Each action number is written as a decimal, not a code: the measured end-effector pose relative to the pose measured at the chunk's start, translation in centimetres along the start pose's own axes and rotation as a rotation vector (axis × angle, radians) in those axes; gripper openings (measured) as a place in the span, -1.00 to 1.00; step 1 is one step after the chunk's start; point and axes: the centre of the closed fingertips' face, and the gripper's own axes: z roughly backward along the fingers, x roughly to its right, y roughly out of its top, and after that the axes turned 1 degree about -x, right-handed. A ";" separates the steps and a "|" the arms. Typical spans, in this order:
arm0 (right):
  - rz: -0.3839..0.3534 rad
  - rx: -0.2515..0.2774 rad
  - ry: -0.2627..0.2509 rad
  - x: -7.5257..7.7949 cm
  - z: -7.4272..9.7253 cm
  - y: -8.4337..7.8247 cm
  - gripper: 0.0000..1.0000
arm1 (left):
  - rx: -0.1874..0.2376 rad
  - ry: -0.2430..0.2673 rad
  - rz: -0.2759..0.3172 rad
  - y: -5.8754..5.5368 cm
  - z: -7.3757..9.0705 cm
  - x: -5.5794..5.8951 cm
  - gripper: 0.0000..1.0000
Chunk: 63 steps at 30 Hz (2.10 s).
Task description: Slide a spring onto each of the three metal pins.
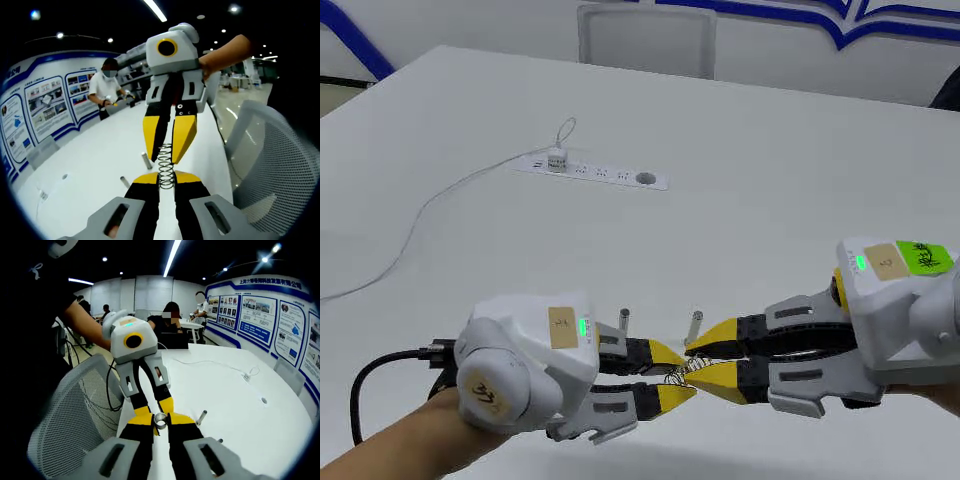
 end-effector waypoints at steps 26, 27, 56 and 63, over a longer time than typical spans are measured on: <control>-0.006 -0.002 -0.044 1.0 -0.7 0.4 -0.79 | 0.039 0.062 0.125 -0.4 0.4 -1.1 -0.48; -0.006 -0.002 -0.047 1.1 -0.6 0.4 -0.79 | 0.038 0.064 0.127 -0.5 0.5 -1.1 -0.46; -0.052 -0.089 -0.223 7.4 0.7 -2.8 -0.78 | 0.051 0.198 0.328 -4.8 5.7 -3.5 0.34; -0.084 -0.085 -0.285 9.8 1.3 -3.4 -0.78 | 0.041 0.247 0.359 -6.0 6.8 -4.2 0.50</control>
